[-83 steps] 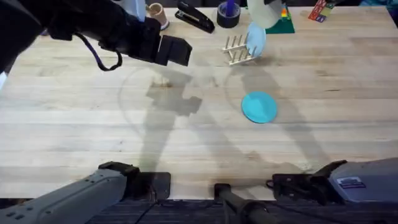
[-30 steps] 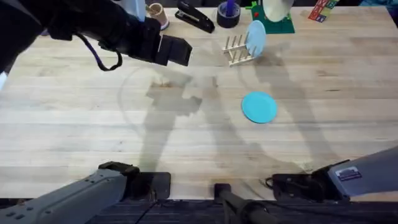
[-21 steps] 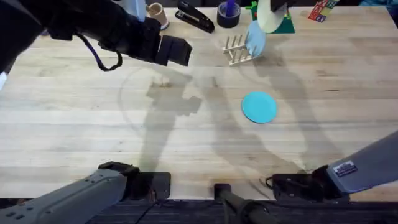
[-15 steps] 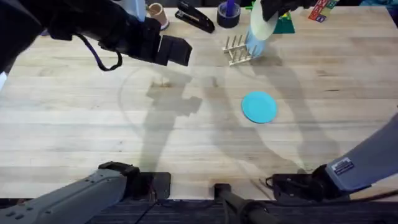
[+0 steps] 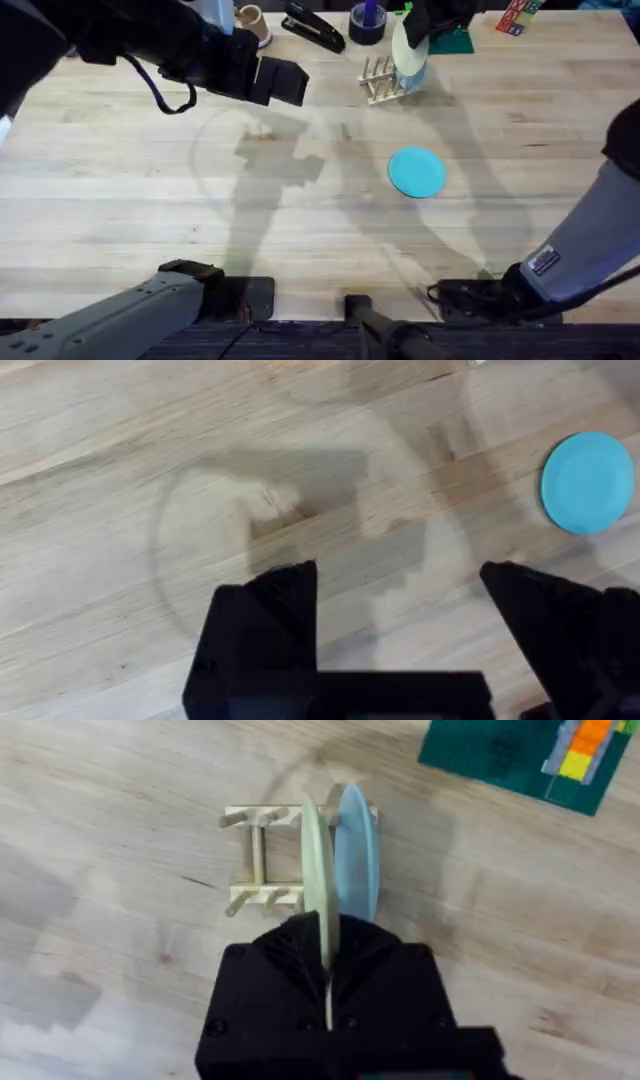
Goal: Pick up the plates from the table one by one and place each into a slot on the dish rack.
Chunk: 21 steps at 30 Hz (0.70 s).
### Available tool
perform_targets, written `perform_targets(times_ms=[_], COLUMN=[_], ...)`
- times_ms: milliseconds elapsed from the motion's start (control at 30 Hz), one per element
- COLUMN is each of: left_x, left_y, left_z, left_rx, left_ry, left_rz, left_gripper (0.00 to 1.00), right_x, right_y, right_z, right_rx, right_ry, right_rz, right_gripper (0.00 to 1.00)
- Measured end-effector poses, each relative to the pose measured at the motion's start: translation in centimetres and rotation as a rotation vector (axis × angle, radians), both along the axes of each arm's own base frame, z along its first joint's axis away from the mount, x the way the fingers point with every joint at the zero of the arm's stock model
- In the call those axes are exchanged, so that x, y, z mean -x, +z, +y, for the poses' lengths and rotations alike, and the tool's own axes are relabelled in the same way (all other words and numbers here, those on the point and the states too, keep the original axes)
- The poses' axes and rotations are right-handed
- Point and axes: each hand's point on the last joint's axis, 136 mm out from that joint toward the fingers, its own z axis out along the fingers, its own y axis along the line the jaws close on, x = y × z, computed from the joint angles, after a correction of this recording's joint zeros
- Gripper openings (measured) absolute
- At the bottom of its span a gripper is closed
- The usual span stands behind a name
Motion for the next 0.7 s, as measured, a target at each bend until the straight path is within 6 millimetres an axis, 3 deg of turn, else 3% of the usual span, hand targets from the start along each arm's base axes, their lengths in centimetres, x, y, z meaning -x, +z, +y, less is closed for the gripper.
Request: perform_targets(times_ms=[700], left_x=[0.0], left_y=[0.0], left_z=[0.0], left_rx=[0.0], left_ry=[0.0], left_rz=[0.0], left_gripper=[0.995], right_x=[-0.8], right_y=[-3.1], right_z=[0.2], right_rx=[0.026], right_ry=[0.032], right_rz=[0.044], right_gripper=[0.031])
